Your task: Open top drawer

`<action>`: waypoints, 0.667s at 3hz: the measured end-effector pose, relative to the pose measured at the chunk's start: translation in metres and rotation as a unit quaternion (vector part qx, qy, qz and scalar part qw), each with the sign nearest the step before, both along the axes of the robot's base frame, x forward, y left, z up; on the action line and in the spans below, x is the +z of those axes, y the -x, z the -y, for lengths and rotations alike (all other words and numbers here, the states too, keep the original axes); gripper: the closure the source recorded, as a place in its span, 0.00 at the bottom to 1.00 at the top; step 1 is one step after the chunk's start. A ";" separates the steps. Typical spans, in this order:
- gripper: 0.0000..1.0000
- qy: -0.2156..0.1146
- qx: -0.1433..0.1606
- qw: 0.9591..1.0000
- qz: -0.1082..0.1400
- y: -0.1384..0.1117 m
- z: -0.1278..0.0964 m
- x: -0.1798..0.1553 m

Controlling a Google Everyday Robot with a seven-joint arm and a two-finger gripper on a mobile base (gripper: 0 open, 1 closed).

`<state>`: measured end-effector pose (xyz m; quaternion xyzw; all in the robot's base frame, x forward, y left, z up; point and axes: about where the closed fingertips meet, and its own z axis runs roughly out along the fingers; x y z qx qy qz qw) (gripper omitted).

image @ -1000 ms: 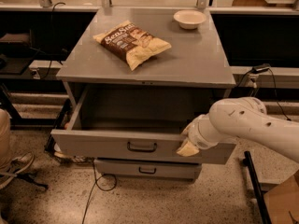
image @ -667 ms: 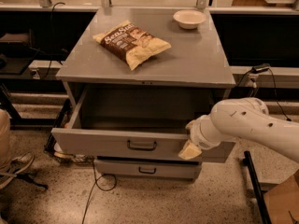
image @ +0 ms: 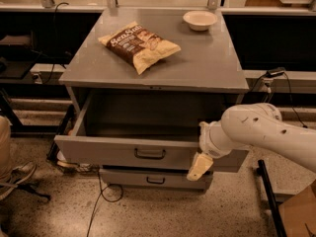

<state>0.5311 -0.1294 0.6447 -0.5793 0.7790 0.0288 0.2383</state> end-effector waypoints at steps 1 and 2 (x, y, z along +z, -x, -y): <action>0.00 0.027 0.032 0.999 -0.013 0.005 0.003 0.003; 0.00 0.061 0.067 0.996 -0.021 0.019 0.010 0.013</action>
Offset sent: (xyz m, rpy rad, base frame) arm -0.0371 -0.0210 0.0297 -0.2137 0.0579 0.2198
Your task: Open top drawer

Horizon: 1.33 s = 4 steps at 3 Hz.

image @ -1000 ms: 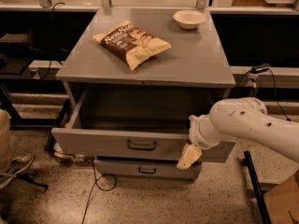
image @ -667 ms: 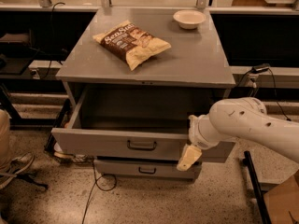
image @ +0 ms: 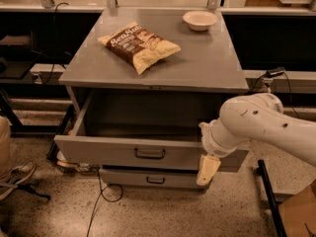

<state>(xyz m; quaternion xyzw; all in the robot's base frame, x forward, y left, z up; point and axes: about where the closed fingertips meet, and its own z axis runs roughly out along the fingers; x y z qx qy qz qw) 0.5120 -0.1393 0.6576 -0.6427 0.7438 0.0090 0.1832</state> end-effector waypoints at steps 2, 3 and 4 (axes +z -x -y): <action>0.19 0.023 0.031 0.998 -0.050 0.008 0.017 -0.015; 0.42 0.019 0.032 0.997 -0.064 0.011 0.023 -0.025; 0.65 0.019 0.032 0.997 -0.064 0.011 0.023 -0.019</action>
Offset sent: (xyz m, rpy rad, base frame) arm -0.0072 -0.0285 -0.0324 -0.0489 0.1741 0.0842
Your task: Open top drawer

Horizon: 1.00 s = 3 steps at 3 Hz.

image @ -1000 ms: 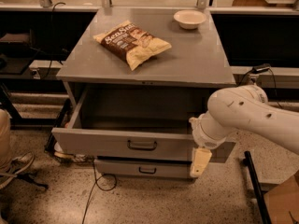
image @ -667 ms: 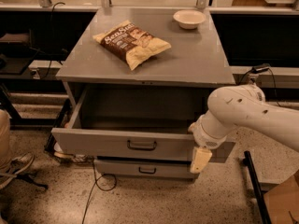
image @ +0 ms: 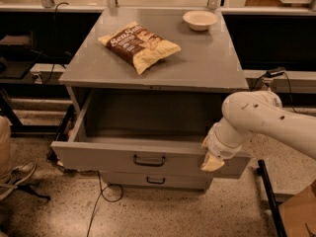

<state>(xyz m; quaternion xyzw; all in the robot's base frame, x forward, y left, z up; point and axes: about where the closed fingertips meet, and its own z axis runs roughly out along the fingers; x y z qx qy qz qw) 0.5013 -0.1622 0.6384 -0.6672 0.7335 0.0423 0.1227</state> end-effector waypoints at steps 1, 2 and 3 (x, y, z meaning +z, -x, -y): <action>0.96 0.003 -0.023 1.000 0.014 0.031 0.004 0.000; 1.00 0.003 -0.023 1.000 0.014 0.035 0.004 0.002; 1.00 -0.001 -0.031 0.999 0.017 0.043 0.006 -0.001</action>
Offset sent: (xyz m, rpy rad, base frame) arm -0.1860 -0.0321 -0.0159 0.0451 -0.1448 -0.3072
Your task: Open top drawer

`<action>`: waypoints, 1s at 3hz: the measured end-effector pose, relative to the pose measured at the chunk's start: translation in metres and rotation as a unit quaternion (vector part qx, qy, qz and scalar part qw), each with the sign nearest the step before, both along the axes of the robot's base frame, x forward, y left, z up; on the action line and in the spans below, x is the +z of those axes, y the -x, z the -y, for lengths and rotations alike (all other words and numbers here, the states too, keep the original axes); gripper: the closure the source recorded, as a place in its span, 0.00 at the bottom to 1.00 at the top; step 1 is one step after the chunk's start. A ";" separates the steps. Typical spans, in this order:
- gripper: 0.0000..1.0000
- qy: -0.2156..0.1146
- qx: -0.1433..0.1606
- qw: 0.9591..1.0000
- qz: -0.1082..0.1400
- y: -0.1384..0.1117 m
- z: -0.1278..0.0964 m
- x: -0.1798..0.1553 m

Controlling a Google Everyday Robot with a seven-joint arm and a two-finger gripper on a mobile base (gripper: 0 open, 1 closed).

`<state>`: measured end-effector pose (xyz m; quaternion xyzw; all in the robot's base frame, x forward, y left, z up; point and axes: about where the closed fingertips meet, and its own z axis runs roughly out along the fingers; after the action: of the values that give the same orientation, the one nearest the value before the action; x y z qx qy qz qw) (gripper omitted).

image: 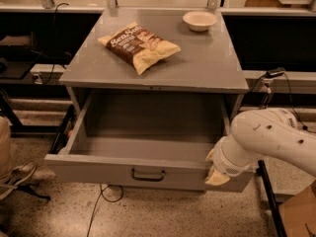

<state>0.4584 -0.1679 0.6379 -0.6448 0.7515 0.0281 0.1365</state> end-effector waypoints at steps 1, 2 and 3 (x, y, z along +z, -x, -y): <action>0.96 -0.002 -0.003 1.000 0.001 0.004 0.001 -0.001; 0.73 -0.001 -0.003 1.000 0.001 0.004 0.001 -0.001; 0.50 0.000 -0.003 1.000 0.002 0.005 0.000 0.000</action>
Offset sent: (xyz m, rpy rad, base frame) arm -0.0038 -0.0007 -0.0012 0.0038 -0.0020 -0.0070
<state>0.4535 -0.1683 0.6378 -0.6429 0.7529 0.0270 0.1382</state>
